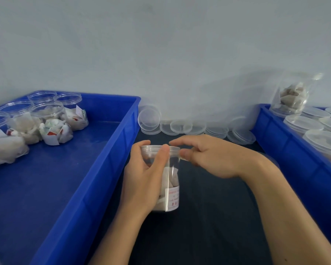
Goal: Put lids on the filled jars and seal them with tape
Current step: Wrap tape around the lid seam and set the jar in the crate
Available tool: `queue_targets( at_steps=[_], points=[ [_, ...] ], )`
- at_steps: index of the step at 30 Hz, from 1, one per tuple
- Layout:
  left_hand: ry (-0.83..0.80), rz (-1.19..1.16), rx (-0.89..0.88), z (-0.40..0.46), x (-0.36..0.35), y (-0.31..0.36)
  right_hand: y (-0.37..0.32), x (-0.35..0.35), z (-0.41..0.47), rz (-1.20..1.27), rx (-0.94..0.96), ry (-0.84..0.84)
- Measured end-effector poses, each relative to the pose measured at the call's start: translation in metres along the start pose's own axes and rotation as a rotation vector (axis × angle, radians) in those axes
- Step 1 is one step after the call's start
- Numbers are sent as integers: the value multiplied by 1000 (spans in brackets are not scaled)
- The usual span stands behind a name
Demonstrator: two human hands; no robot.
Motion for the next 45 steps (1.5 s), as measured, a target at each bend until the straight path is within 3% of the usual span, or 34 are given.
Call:
queue_targets(
  at_steps=[12, 17, 20, 24, 30, 36, 45],
  points=[
    [-114, -170, 9, 2, -9, -1, 3, -10, 1, 8, -14, -87],
    [-166, -137, 30, 0, -15, -2, 4, -7, -5, 17, 3, -111],
    [-86, -13, 30, -2, -12, -1, 4, -4, -8, 3, 8, -101],
    [80, 121, -98, -7, -2, 12, 7, -3, -5, 4, -32, -73],
    [35, 185, -20, -11, -11, 5, -3, -4, -5, 18, 12, -101],
    [39, 72, 17, -4, -6, -1, 8, -8, -9, 195, -17, -157],
    [-44, -68, 78, -6, -12, -3, 12, -4, -4, -10, -8, -62]
  ],
)
Point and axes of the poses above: each hand's wrist, its own z-axis towards the middle knuckle, its own x-axis out of the back of the hand, y = z × x, the point moved 9 cm from there along z, towards the middle knuckle, and after that the axes turned 14 degrees about -z, right-handed, at the moved point
